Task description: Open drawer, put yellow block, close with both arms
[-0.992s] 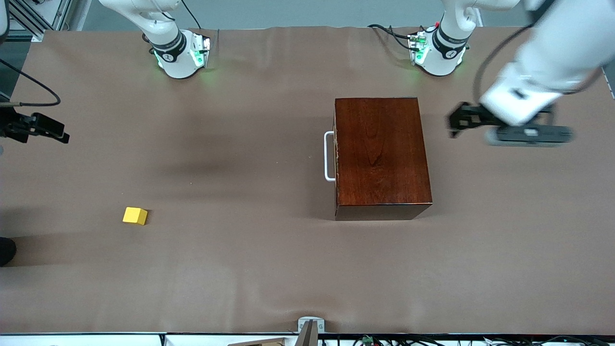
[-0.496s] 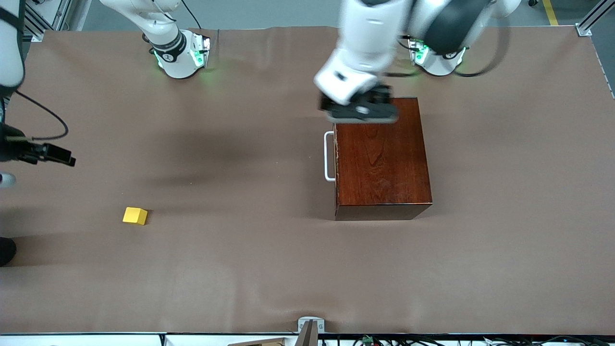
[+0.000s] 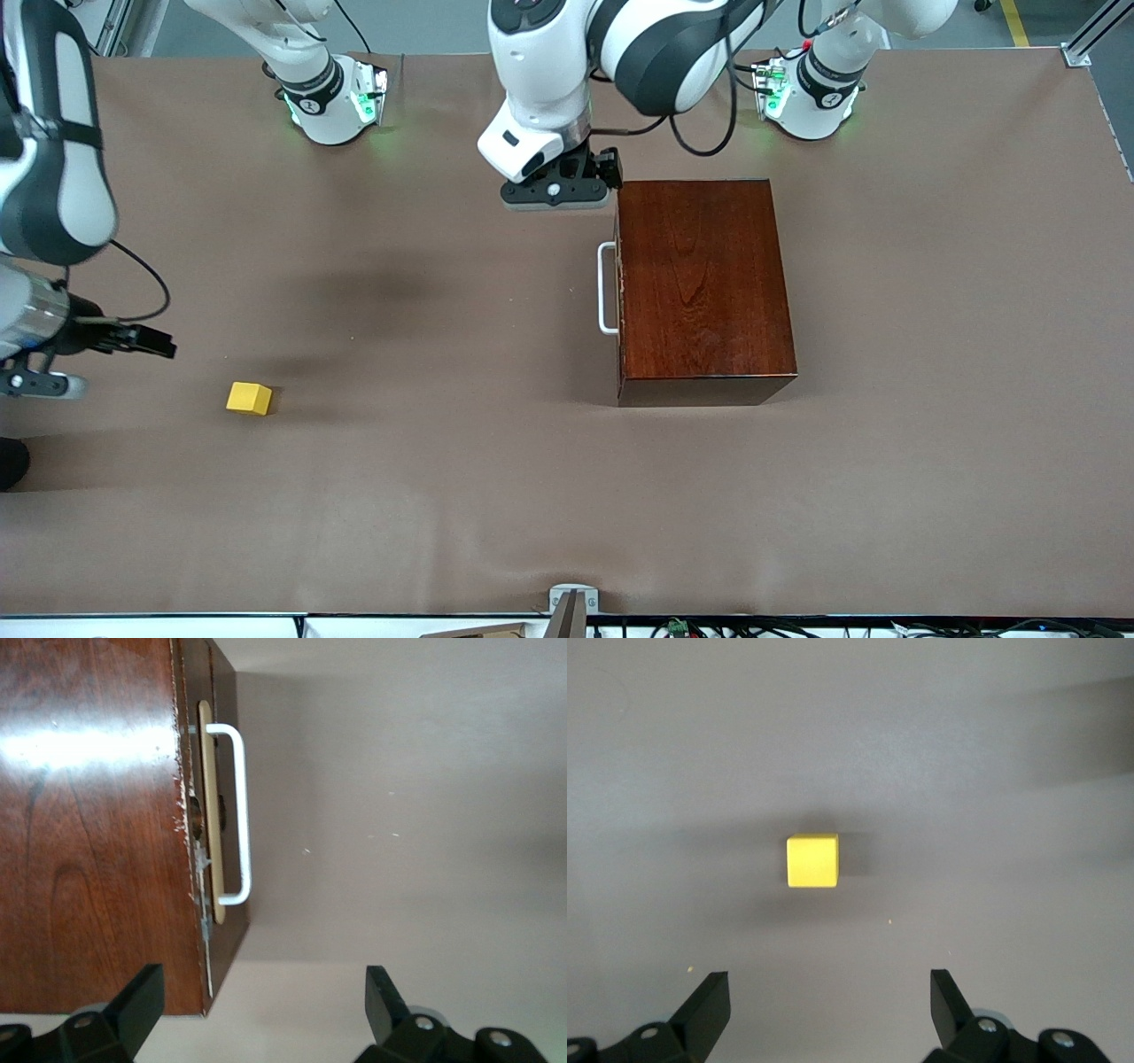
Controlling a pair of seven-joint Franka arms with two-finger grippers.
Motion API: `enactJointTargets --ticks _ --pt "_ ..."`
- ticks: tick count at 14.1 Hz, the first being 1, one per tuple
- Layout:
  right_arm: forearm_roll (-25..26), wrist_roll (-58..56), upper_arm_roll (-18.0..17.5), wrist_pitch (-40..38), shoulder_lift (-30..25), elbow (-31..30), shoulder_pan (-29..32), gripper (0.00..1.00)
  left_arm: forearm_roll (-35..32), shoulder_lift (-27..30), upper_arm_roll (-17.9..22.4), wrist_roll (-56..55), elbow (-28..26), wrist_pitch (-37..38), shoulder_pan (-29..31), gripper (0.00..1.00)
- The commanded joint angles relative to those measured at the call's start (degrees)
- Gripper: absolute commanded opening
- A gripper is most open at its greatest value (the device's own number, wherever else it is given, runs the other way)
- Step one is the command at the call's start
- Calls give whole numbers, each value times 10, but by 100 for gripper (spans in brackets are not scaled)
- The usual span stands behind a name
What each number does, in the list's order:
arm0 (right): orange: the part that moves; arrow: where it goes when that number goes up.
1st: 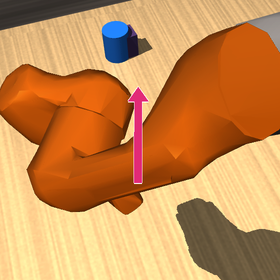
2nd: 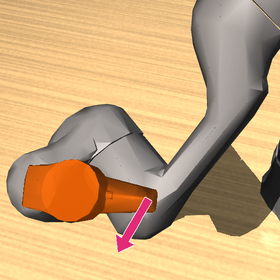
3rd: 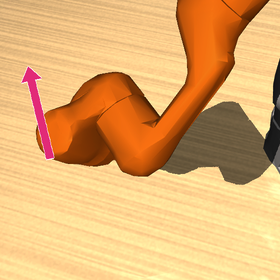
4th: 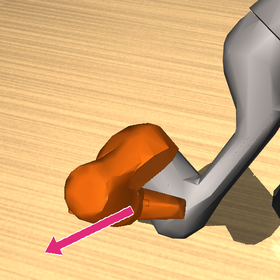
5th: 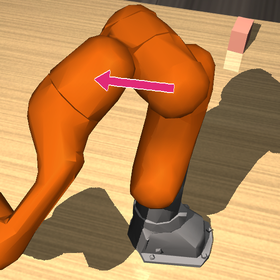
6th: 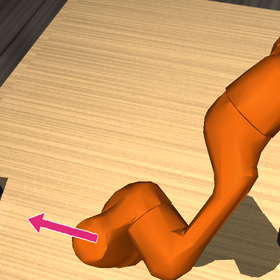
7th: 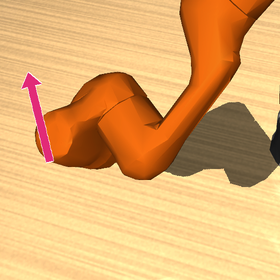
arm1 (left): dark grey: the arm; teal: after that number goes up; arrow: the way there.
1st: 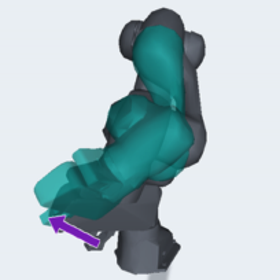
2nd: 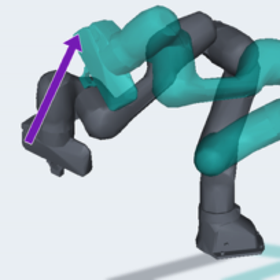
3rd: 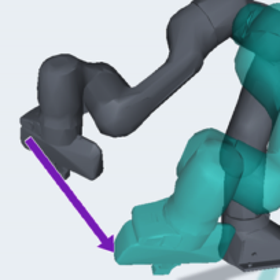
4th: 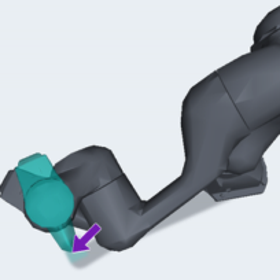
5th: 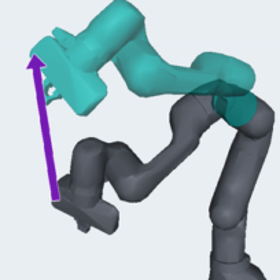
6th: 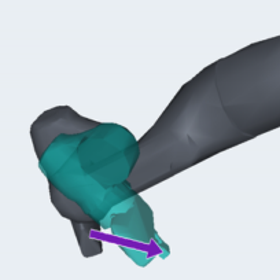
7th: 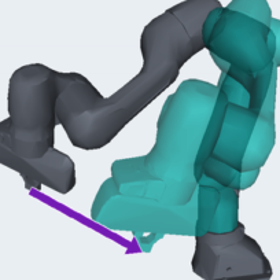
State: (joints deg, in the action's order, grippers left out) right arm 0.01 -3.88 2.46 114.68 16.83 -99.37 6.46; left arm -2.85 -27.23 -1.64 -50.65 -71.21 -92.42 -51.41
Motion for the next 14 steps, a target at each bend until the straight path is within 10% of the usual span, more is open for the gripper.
enactJointTargets --ticks 1,14 --pt "-7 -7 -6 43 30 -7 7 100 -42 -39 9 0 19 15 -26 100" --pt "-6 -6 -9 171 158 -7 -2 100 -72 -126 26 6 18 -40 -21 100"
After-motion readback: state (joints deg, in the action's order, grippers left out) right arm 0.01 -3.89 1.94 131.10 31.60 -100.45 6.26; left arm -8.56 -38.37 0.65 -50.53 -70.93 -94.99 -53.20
